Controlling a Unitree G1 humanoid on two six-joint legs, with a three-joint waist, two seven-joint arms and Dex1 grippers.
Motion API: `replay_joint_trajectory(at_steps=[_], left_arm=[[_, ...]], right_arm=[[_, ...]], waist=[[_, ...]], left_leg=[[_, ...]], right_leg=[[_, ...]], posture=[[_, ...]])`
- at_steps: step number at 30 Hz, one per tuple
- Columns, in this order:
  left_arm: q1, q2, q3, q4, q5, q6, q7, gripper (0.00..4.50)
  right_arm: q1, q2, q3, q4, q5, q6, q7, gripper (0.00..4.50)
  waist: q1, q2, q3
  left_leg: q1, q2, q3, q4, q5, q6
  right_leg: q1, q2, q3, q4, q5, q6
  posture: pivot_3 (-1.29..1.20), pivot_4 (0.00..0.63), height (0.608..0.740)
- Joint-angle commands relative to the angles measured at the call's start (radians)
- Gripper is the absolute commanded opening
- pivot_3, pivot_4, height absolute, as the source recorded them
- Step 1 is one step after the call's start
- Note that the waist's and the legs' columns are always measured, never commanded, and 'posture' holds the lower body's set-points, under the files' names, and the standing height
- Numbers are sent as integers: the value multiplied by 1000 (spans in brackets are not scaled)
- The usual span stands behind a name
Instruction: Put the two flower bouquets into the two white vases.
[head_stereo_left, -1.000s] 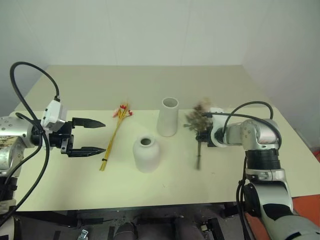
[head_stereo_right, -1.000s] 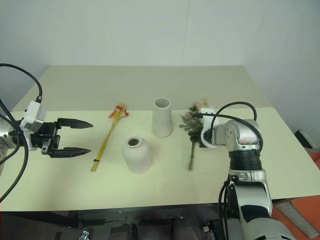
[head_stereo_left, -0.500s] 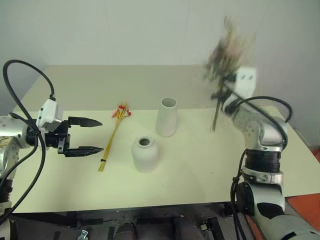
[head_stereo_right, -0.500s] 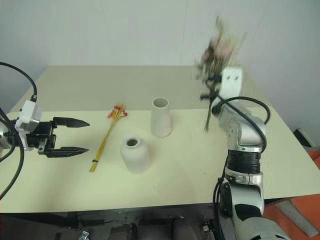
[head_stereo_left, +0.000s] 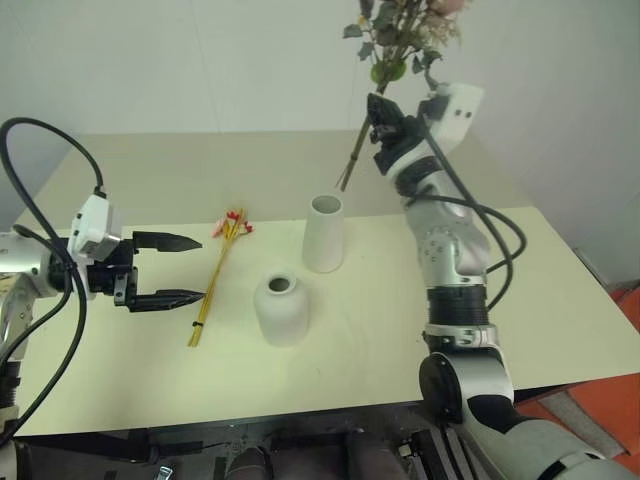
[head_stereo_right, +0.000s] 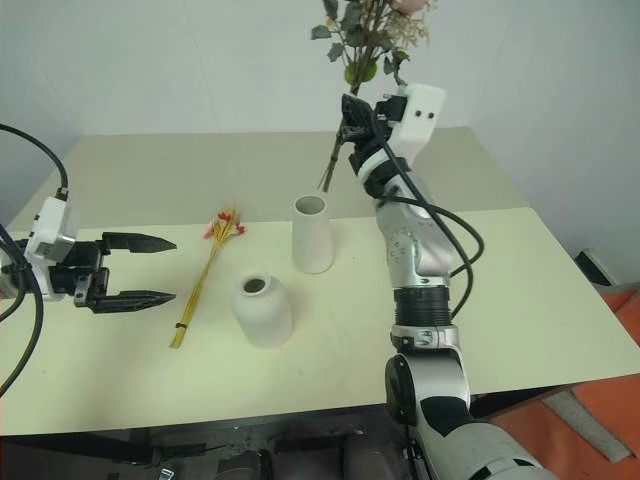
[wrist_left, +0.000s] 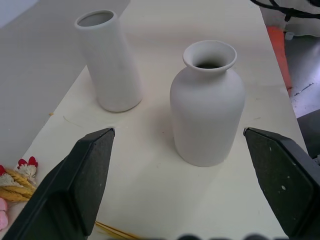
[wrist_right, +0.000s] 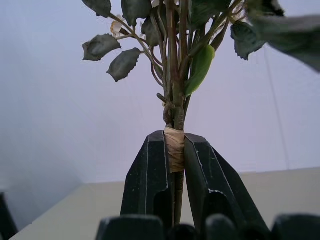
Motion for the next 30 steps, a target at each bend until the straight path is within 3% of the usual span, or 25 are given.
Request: replay_joint_trajectory(at_steps=[1,17,24,26,29,30], left_arm=[[30,30,68,-51,-27,19,16,4500],[112,45,129,-115,-54,60,50,4500],[113,43,127,-118,-57,67,57,4500],[108,33,114,-110,-50,66,69,4500],[94,8,92,-109,-28,84,144,4500],[87,-5,81,-114,-13,101,196,4500]], right_arm=[[-25,2,11,5,-5,-69,12,237],[118,23,117,-28,-51,-152,68,237],[199,19,172,-141,-8,-143,181,2591],[225,-5,213,-176,-64,-112,171,3304],[282,-48,245,-253,-106,-90,164,4357],[312,-72,246,-303,-98,-59,170,4478]], waist=[[-5,0,0],[-11,1,0],[-11,1,0],[-12,1,1],[-9,1,0],[-6,1,0]], left_leg=[[0,0,0,0,0,0],[1,0,-1,-1,0,0],[0,0,-1,-1,0,0],[0,0,-1,-1,0,0],[0,0,-1,-1,0,0],[0,0,-2,-1,0,0]], right_leg=[[0,0,0,0,0,0],[0,0,-1,1,0,0],[0,0,-1,1,-1,-1],[0,0,-1,1,-1,-1],[0,0,-2,1,-1,-1],[0,0,-2,1,-1,-1]], posture=[[0,150,740],[0,150,740],[0,150,740],[0,150,740],[0,150,740],[0,150,740]])
